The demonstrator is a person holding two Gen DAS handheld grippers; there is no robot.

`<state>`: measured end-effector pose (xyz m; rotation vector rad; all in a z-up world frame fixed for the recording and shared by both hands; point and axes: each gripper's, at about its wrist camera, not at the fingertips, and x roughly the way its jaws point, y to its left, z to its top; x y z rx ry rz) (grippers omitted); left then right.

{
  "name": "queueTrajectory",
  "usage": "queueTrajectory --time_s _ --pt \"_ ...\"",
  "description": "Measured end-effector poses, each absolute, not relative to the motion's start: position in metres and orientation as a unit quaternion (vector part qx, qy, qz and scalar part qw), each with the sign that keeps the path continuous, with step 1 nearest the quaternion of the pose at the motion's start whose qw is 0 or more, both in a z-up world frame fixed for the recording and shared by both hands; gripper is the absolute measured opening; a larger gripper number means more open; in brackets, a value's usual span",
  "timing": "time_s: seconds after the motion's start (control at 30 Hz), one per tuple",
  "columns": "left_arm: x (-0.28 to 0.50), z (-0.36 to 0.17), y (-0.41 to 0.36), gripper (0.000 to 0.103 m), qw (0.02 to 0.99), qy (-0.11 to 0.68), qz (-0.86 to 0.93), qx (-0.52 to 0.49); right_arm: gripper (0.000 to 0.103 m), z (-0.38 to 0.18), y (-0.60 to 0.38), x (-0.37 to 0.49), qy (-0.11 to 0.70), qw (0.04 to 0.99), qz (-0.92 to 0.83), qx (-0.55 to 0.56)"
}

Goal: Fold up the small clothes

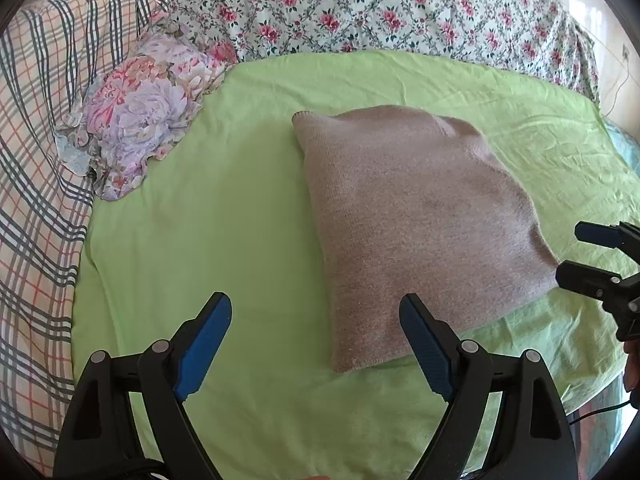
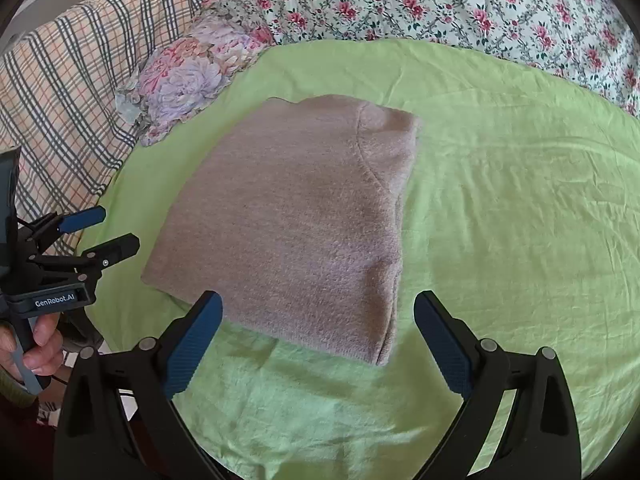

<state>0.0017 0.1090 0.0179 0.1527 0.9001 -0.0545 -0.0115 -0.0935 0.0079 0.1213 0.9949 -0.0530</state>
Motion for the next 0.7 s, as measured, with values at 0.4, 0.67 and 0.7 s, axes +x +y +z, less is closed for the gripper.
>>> queueTrajectory --time_s 0.4,0.67,0.7 --pt "0.008 0.015 0.105 0.087 0.894 0.439 -0.032 0.082 0.097 0.003 -0.085 -0.010 0.483 0.873 -0.021 0.059" --pt "0.010 0.017 0.104 0.088 0.895 0.437 -0.035 0.082 0.097 0.006 -0.080 -0.007 0.481 0.875 -0.015 0.054" --pt "0.011 0.017 0.104 0.088 0.895 0.436 -0.035 0.082 0.097 0.006 -0.080 -0.006 0.481 0.875 -0.014 0.054"
